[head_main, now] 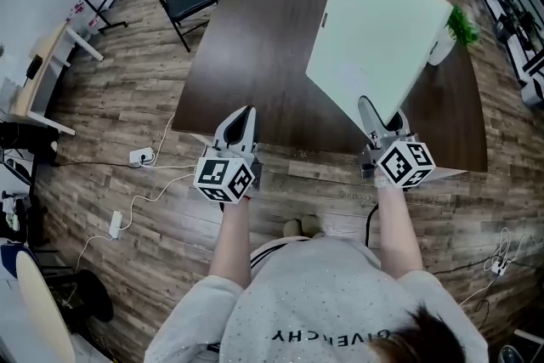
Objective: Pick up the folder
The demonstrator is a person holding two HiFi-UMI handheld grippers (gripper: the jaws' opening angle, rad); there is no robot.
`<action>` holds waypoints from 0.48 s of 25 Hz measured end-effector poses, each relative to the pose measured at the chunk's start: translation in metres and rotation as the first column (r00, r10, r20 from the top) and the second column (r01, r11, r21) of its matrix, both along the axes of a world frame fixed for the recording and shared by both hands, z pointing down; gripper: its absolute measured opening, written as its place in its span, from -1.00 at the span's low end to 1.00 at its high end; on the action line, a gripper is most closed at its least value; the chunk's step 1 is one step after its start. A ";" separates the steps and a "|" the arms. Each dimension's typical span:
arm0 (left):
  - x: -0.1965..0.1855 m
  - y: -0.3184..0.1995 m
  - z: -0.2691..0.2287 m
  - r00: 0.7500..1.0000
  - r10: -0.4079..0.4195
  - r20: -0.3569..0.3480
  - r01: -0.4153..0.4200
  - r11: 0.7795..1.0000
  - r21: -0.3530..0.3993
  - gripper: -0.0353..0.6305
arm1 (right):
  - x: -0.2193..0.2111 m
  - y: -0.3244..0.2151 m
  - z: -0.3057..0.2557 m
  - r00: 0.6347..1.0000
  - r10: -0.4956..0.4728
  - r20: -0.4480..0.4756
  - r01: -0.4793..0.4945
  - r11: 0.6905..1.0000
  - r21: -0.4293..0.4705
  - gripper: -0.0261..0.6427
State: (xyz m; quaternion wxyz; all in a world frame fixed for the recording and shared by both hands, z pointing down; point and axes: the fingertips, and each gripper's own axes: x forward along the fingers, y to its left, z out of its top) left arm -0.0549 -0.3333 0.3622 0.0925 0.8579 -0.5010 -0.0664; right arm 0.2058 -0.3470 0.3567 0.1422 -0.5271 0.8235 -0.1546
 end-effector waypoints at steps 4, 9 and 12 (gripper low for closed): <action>-0.002 0.002 0.005 1.000 -0.003 0.003 0.003 1.000 -0.013 -0.90 | -0.001 0.002 0.005 1.000 0.007 -0.006 -0.007 1.000 -0.008 -0.14; -0.002 0.005 0.004 1.000 -0.004 0.002 0.005 1.000 -0.020 -0.90 | 0.000 0.004 0.002 1.000 0.014 -0.010 -0.014 1.000 -0.010 -0.14; -0.002 0.005 0.007 1.000 -0.004 0.001 0.004 1.000 -0.021 -0.90 | 0.001 0.004 0.004 1.000 0.016 -0.011 -0.016 1.000 -0.006 -0.14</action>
